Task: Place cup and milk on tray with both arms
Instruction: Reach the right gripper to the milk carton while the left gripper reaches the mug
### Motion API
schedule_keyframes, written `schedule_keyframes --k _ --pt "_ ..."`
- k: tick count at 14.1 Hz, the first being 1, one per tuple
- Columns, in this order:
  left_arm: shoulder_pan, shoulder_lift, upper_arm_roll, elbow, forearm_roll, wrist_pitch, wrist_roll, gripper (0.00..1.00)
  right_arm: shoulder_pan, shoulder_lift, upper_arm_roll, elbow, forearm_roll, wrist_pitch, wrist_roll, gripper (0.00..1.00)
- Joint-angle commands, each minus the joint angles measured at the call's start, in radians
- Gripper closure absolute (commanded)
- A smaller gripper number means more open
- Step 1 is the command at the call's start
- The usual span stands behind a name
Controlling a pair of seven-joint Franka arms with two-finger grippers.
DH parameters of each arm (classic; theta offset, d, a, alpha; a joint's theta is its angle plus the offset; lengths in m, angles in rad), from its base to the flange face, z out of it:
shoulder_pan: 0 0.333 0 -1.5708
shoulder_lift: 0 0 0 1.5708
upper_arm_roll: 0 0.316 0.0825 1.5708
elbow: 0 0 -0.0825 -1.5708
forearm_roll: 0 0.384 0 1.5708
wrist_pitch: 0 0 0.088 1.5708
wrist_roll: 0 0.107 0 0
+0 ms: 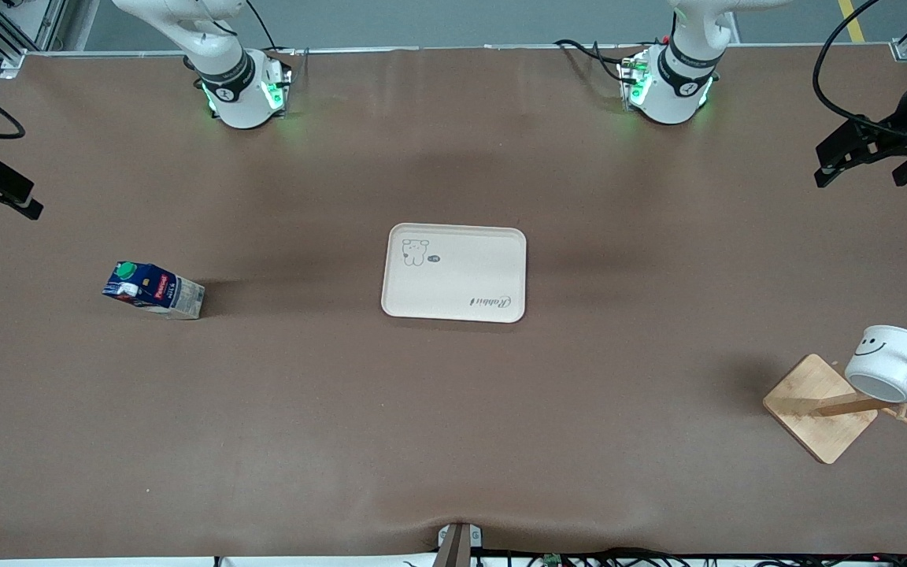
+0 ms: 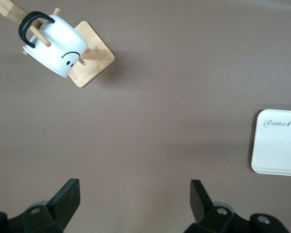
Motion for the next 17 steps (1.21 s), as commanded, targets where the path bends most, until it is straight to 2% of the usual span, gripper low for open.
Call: schedule_keyframes --k 1,5,7,8,10,13,17 --pt "0.025 0.000 0.000 0.016 -0.007 -0.017 0.016 0.00 0.007 0.010 -0.002 0.025 0.001 -0.005 -0.009 0.00" --pt "0.045 0.009 0.000 0.036 -0.008 -0.018 0.013 0.00 0.004 0.017 -0.002 0.025 0.004 -0.005 -0.009 0.00" --pt "0.074 0.053 0.024 0.082 -0.012 -0.020 0.015 0.00 0.005 0.028 -0.002 0.025 0.004 -0.007 -0.010 0.00" --pt "0.088 0.056 0.026 0.072 -0.014 -0.020 0.016 0.00 0.007 0.028 -0.002 0.025 0.004 -0.007 -0.010 0.00" --pt "0.120 0.058 0.026 0.033 -0.014 0.059 0.019 0.00 0.005 0.029 -0.002 0.025 0.004 -0.008 -0.012 0.00" --pt "0.184 0.037 0.024 -0.077 -0.018 0.205 0.022 0.00 0.004 0.040 -0.002 0.020 0.004 -0.017 -0.012 0.00" --pt "0.250 0.021 0.024 -0.230 -0.084 0.401 0.106 0.00 0.004 0.111 -0.003 0.017 0.002 -0.007 -0.015 0.00"
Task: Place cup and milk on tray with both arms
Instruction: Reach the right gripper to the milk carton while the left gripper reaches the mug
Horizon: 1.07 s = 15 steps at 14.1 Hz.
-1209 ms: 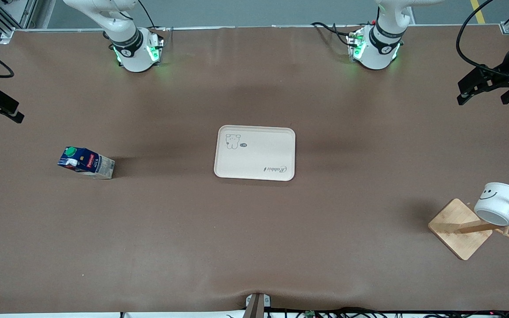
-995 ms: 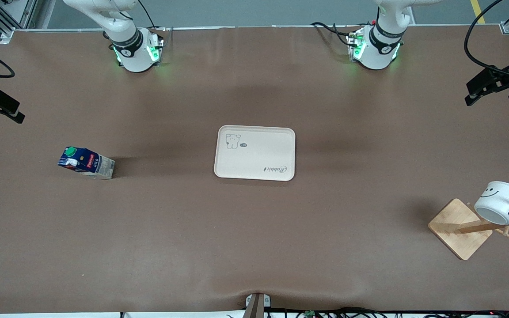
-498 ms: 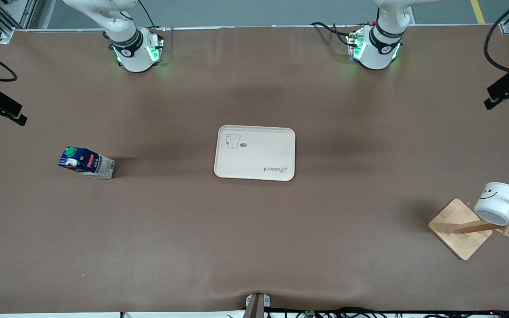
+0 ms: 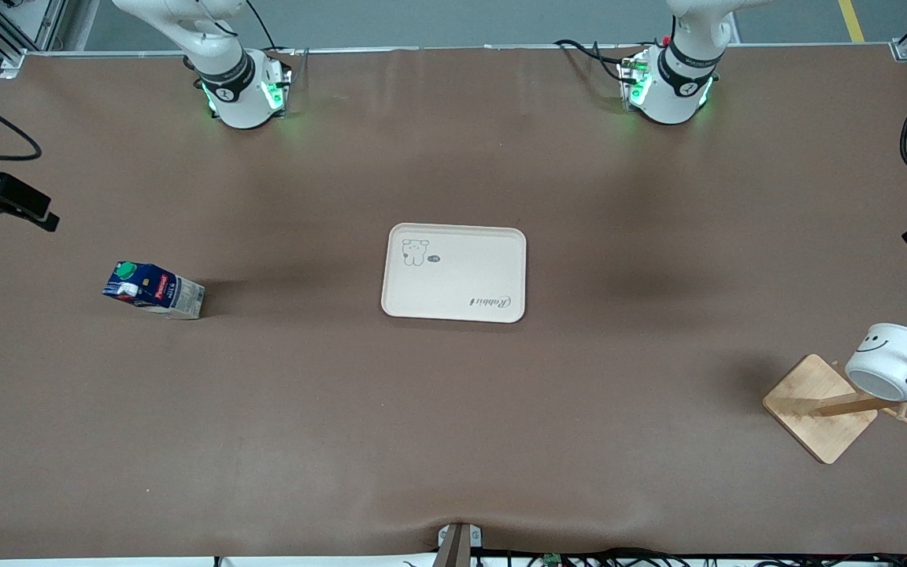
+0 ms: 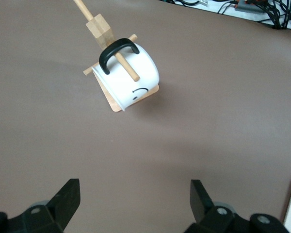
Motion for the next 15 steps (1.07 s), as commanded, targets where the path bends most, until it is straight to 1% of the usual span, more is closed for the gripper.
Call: schedule_keyframes --k 1,3,5,7,8,9,11,14,15 --pt "0.053 -0.037 -0.003 -0.122 -0.062 0.130 0.107 0.00 0.002 0.067 -0.004 0.022 0.000 -0.003 -0.015 0.00" --pt "0.082 -0.032 -0.003 -0.191 -0.085 0.247 0.161 0.00 -0.003 0.073 -0.004 0.022 0.003 -0.001 -0.012 0.00" --pt "0.101 -0.024 -0.003 -0.251 -0.142 0.374 0.219 0.00 -0.001 0.092 -0.002 0.022 0.003 -0.003 -0.012 0.00" --pt "0.104 0.000 -0.003 -0.288 -0.195 0.472 0.280 0.00 -0.003 0.106 -0.004 0.006 0.005 -0.010 -0.007 0.00" --pt "0.104 0.018 -0.003 -0.296 -0.220 0.500 0.306 0.00 0.003 0.154 -0.004 -0.007 0.005 -0.016 -0.006 0.00" --pt "0.102 0.037 -0.003 -0.296 -0.231 0.528 0.320 0.00 0.000 0.179 -0.004 -0.011 0.003 -0.022 -0.001 0.00" --pt "0.102 0.071 -0.003 -0.300 -0.231 0.591 0.323 0.02 -0.012 0.181 -0.004 -0.011 0.008 -0.033 -0.001 0.00" --pt "0.101 0.124 -0.004 -0.296 -0.231 0.678 0.356 0.13 -0.035 0.245 -0.008 -0.014 0.008 -0.042 0.001 0.00" --pt "0.101 0.143 -0.004 -0.290 -0.231 0.701 0.363 0.15 -0.044 0.259 -0.008 -0.012 0.008 -0.044 -0.004 0.00"
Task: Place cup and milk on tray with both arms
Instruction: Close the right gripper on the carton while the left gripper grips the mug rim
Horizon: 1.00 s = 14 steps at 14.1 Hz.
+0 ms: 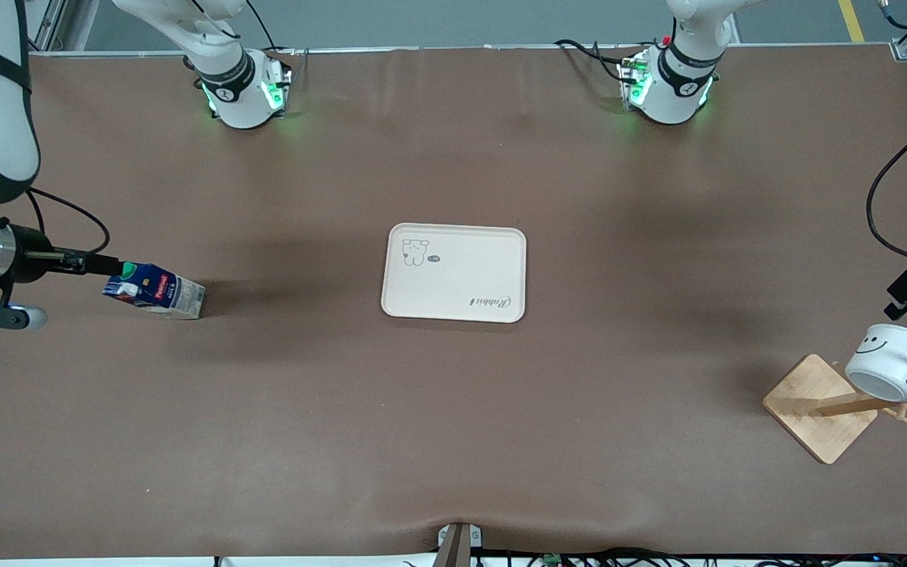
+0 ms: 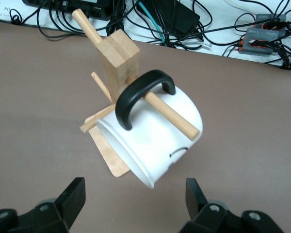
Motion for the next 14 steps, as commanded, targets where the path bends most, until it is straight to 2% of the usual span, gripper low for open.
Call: schedule_keyframes --k 1,4,5,7,9,11,12,14 --pt "0.003 0.043 -0.008 0.011 -0.029 0.073 0.044 0.17 -0.030 0.036 0.003 0.015 0.007 -0.014 -0.007 0.00" --pt "-0.011 0.084 -0.014 0.018 -0.071 0.131 0.046 0.18 -0.029 0.060 0.003 0.019 0.003 -0.020 -0.004 0.00" --pt "-0.014 0.095 -0.015 0.023 -0.073 0.147 0.046 0.24 -0.030 0.062 0.003 0.022 -0.005 -0.017 -0.004 0.00" --pt "-0.015 0.106 -0.031 0.034 -0.076 0.150 0.046 0.45 -0.041 0.089 0.002 0.021 -0.008 -0.020 -0.007 0.00" --pt "-0.017 0.112 -0.040 0.044 -0.076 0.150 0.046 0.73 -0.070 0.132 0.003 0.012 0.009 -0.011 -0.013 0.00" --pt "-0.017 0.115 -0.052 0.058 -0.076 0.148 0.047 0.96 -0.078 0.152 0.003 -0.008 0.009 0.010 -0.001 0.00" --pt "-0.018 0.115 -0.054 0.058 -0.076 0.148 0.047 1.00 -0.072 0.148 0.002 -0.023 0.008 0.023 0.022 0.00" --pt "-0.020 0.114 -0.065 0.058 -0.076 0.148 0.047 1.00 -0.069 0.143 0.003 -0.040 0.007 0.027 0.064 0.00"
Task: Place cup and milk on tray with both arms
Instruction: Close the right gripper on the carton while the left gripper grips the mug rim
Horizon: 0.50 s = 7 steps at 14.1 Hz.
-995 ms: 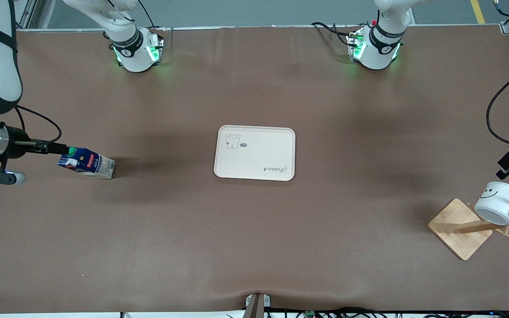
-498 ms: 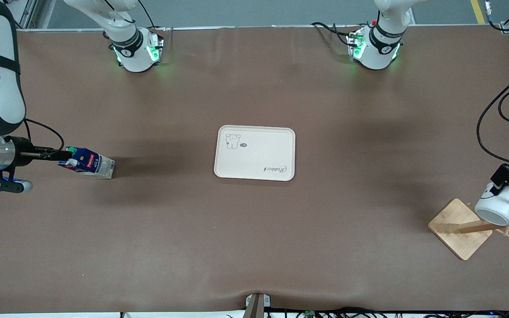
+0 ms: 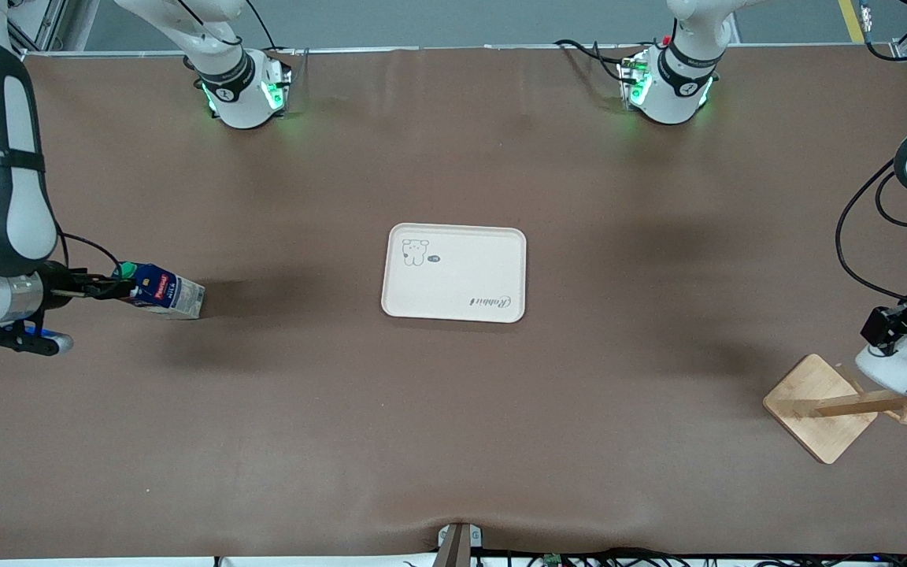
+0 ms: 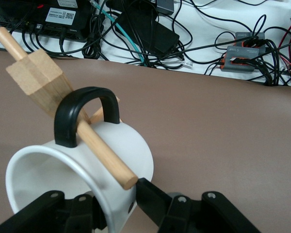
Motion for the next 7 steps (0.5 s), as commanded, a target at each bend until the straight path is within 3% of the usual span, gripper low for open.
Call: schedule_keyframes --k 1,7 --pt "0.001 0.020 -0.010 0.029 -0.023 0.010 0.028 1.00 -0.007 -0.024 0.013 -0.039 0.007 0.012 0.040 0.00" --pt "0.006 -0.086 -0.009 0.013 -0.021 -0.150 0.039 1.00 -0.027 -0.067 0.013 -0.186 0.007 0.242 0.026 0.00"
